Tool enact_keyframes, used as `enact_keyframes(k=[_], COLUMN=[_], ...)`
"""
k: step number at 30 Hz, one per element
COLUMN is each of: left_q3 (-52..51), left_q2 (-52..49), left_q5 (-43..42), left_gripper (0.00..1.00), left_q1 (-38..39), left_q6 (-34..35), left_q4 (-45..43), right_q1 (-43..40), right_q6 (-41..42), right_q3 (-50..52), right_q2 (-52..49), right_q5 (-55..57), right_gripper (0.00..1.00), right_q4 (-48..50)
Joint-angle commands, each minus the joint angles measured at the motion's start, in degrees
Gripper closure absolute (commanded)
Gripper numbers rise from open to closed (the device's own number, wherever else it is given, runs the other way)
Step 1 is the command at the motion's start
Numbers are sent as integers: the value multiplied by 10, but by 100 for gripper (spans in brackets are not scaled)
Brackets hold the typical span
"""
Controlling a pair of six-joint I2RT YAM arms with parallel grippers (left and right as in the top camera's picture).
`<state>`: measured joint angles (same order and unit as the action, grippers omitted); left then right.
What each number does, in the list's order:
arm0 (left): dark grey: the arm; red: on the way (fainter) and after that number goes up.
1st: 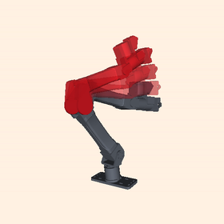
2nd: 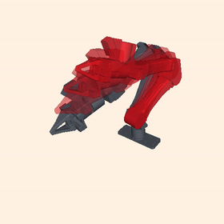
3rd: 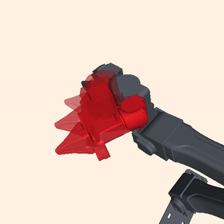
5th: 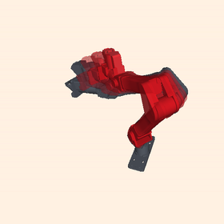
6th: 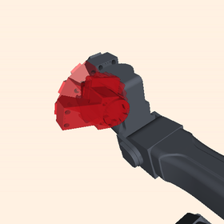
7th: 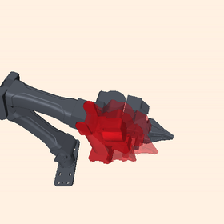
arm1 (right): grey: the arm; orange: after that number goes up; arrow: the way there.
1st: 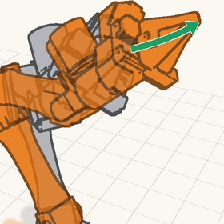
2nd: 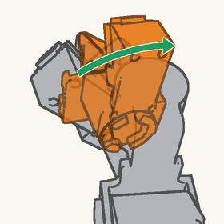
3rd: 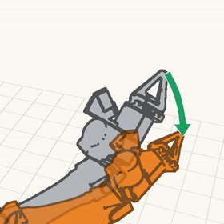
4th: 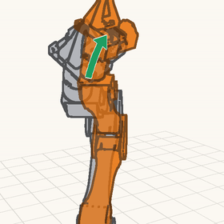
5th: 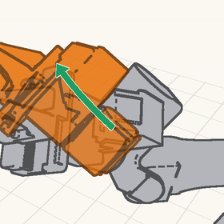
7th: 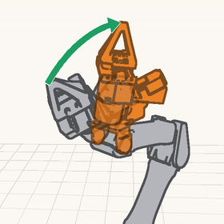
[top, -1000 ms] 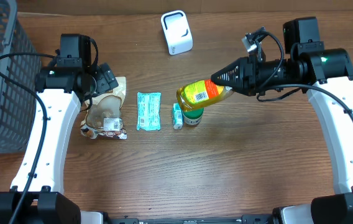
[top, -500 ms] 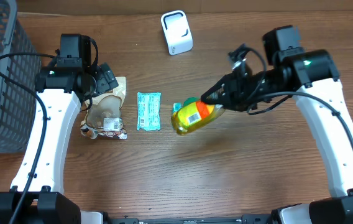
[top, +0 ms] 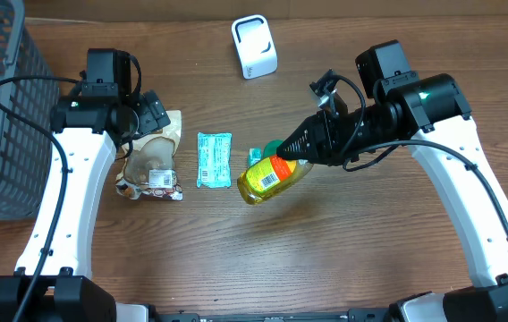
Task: Scan the item barcode
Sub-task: 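Lift the yellow bottle and tilt it sideways over the row, then carry the bottle to the white scanner and hold it there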
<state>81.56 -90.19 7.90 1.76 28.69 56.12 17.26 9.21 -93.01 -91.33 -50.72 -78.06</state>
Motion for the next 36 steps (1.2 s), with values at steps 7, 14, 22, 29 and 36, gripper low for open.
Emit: enact_keyframes(k=[7, 14, 22, 29, 36], left_q3=[5, 5, 5, 5, 5], left_q2=[-2, -2, -2, -2, -2], left_q5=[-5, -5, -5, -5, -5], left_gripper=[0, 0, 0, 0, 0], left_q1=[-2, -2, -2, -2, -2], left_q6=[-4, -4, -4, -4, -4], left_q4=[0, 0, 0, 0, 0], right_q1=[0, 0, 0, 0, -6], right_q6=[-2, 19, 45, 45, 76], right_q3=[-15, -14, -14, -14, -15], right_q2=[7, 7, 7, 7, 7], right_q5=[22, 155, 267, 342, 342], right_gripper=[78, 79, 79, 75, 91], right_q4=[21, 35, 77, 136, 291])
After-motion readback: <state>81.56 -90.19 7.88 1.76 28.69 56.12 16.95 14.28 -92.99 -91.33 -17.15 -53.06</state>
